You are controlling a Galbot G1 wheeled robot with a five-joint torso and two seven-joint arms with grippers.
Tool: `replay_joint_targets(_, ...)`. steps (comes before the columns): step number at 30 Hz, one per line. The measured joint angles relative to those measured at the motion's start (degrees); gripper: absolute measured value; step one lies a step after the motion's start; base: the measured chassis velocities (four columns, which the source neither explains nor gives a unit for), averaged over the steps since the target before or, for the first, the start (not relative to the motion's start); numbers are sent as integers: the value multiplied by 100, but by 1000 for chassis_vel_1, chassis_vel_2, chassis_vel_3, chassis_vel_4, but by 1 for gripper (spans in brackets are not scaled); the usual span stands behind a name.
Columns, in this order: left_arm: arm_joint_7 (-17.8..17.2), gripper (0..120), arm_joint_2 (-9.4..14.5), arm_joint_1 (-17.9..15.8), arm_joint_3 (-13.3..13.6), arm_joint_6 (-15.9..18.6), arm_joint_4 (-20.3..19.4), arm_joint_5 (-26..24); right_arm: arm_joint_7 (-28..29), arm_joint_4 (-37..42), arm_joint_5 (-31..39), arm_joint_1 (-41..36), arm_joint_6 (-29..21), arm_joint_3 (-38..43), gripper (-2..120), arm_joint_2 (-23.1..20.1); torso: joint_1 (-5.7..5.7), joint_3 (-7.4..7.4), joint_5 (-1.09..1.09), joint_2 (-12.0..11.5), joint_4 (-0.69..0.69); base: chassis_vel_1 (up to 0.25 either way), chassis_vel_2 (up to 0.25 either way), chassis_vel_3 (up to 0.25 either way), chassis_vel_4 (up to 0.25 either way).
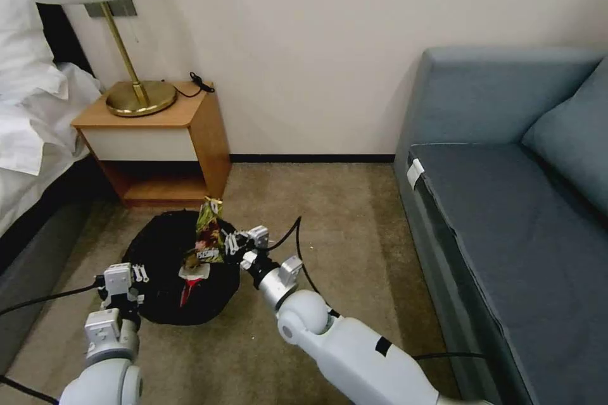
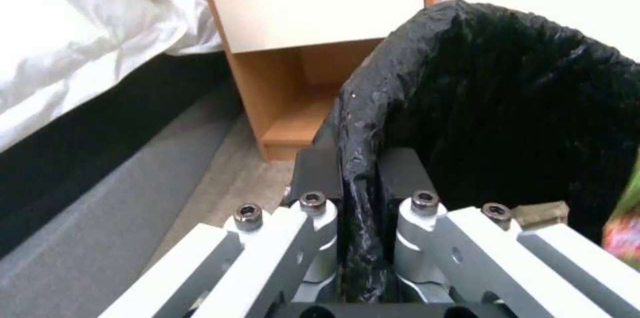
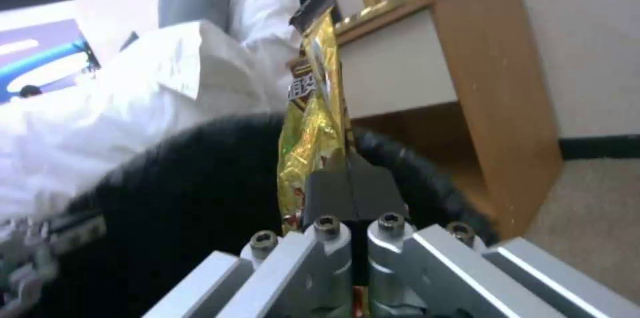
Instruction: Pick up the trash bin, then pick up the garbage on the floor and place it into the trash bin.
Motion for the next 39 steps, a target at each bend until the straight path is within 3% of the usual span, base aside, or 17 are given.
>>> replay_joint_targets(10,16,7,-23,36,-10,-10,-69,2,300,-103,-277,-20,-50,-329,2,104,0,0,0,0,0,0,0,0,0)
replay_joint_targets(19,20,7,-13,119,-22,-45,-104,4,329,265,-459,-130,-274,-282,35,-80,0,0,1,0,0,0,0,0,0)
replay_joint_targets(28,21,7,6,147,-23,-87,-119,-18,297,877,-562,-297,-300,362,66,-329,0,0,2,0,0,0,0,0,0)
replay_joint_targets(31,21,7,37,167,-26,-101,-122,-77,248,1247,-927,-531,-151,754,81,-542,0,0,2,0,0,0,0,0,0)
replay_joint_targets(35,21,7,76,166,-37,-102,-124,-150,224,1544,-1454,-841,-128,1133,89,-684,0,0,2,0,1,0,0,0,0)
replay_joint_targets(38,21,7,165,150,-53,-102,-130,-284,494,1987,-2514,-1405,-328,1994,100,-816,0,0,3,0,0,0,0,0,0)
replay_joint_targets(39,21,7,165,150,-53,-102,-130,-284,494,1987,-2514,-1405,-328,1994,100,-816,0,0,3,0,0,0,0,0,0)
